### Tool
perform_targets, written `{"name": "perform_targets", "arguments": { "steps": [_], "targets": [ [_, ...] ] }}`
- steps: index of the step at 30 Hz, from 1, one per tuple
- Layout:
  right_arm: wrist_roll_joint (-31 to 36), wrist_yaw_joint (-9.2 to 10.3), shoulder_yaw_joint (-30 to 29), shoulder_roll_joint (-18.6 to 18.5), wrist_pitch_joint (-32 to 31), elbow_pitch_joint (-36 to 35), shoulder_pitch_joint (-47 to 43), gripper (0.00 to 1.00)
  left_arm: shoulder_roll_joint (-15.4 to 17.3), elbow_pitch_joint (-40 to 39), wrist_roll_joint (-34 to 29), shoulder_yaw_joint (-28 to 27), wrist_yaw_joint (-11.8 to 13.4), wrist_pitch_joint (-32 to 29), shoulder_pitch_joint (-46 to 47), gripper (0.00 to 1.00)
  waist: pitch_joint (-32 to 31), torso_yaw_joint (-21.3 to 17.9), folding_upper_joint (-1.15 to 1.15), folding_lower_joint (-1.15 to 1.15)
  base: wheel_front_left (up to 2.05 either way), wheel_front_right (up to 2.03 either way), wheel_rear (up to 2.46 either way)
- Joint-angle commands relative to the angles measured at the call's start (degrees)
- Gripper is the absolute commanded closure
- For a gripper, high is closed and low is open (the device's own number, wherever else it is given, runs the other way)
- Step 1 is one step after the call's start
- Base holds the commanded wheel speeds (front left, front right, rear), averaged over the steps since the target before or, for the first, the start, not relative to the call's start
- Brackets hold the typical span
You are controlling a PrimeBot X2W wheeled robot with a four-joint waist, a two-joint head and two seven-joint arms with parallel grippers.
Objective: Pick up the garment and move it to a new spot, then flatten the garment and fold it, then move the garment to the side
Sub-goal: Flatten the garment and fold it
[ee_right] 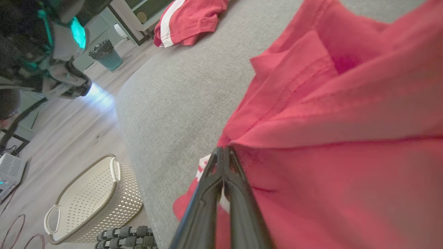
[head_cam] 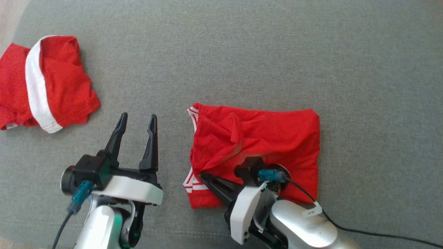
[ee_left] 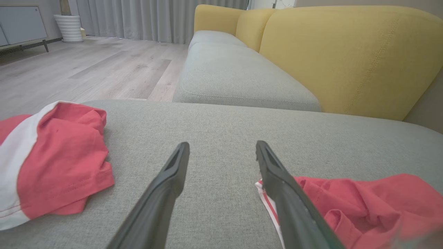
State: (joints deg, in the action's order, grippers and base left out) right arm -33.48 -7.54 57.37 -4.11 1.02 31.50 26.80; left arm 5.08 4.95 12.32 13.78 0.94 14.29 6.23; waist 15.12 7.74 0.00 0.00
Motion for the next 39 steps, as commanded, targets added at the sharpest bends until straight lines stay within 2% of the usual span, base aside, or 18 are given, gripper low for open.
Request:
{"name": "perform_targets", "arguments": {
  "steps": [1,5,8,12,15,16,17,23,27,31,39],
  "targets": [
    [-1.0,0.05,1.0,1.2,1.2,-1.8,1.1,1.00,0.2,-1.6,0.1,-2.3,-0.2,0.7,1.6,0.00,-0.3,-0.1,0.00,0.00,0.00,0.00,0.00],
    [-2.3,0.05,0.4,1.2,2.8,-3.7,1.1,1.00,0.2,-1.3,0.1,-2.4,-0.2,0.7,1.2,0.00,-1.1,-0.3,0.00,0.00,0.00,0.00,0.00],
    [-2.0,0.05,-2.6,0.3,4.3,-7.4,0.3,1.00,0.2,-1.5,0.0,-2.7,0.0,0.7,0.7,0.00,-1.8,-0.8,0.00,0.00,0.00,0.00,0.00],
    [0.1,0.05,-10.2,-2.4,5.1,-14.6,-2.9,1.00,0.6,-2.2,-0.2,-3.4,0.3,0.7,0.1,0.00,-2.5,-1.9,0.00,0.00,0.00,0.00,0.00],
    [3.3,0.05,-18.7,-3.7,4.5,-20.4,-6.8,1.00,0.8,-3.0,-0.5,-4.0,0.6,0.7,-0.1,0.00,-2.8,-2.6,0.00,0.00,0.00,0.00,0.00],
    [4.7,0.05,-21.9,-3.8,3.9,-22.2,-8.3,0.61,0.9,-3.3,-0.6,-4.2,0.7,0.7,-0.2,0.00,-2.9,-2.8,0.00,0.00,0.00,0.00,0.00],
    [6.3,0.05,-25.2,-3.7,3.5,-24.1,-9.8,0.00,0.9,-3.6,-0.7,-4.4,0.8,0.7,-0.2,0.00,-3.0,-3.0,0.00,0.00,0.00,0.00,0.00],
    [15.8,0.05,-44.6,-2.0,0.9,-33.7,-17.8,0.00,1.3,-5.0,-1.1,-5.4,1.3,0.7,-0.9,0.00,-3.8,-4.2,0.00,0.00,0.00,0.00,0.00],
    [20.1,0.05,-53.1,-1.5,-0.6,-36.9,-22.2,0.00,1.6,-5.5,-1.4,-5.5,1.3,0.7,-1.7,0.00,-4.6,-4.8,0.00,0.00,0.00,0.00,0.00],
    [22.2,0.05,-56.8,-1.3,-1.8,-39.1,-25.9,0.00,2.1,-5.8,-1.6,-5.4,1.1,0.7,-2.6,0.00,-5.3,-5.3,0.00,0.00,0.00,0.00,0.00],
    [23.3,0.05,-57.8,-0.5,-3.1,-41.6,-28.7,0.00,2.6,-6.0,-1.7,-5.1,1.2,0.7,-3.7,0.00,-6.0,-5.8,0.00,0.00,0.00,0.00,0.00]
  ]
}}
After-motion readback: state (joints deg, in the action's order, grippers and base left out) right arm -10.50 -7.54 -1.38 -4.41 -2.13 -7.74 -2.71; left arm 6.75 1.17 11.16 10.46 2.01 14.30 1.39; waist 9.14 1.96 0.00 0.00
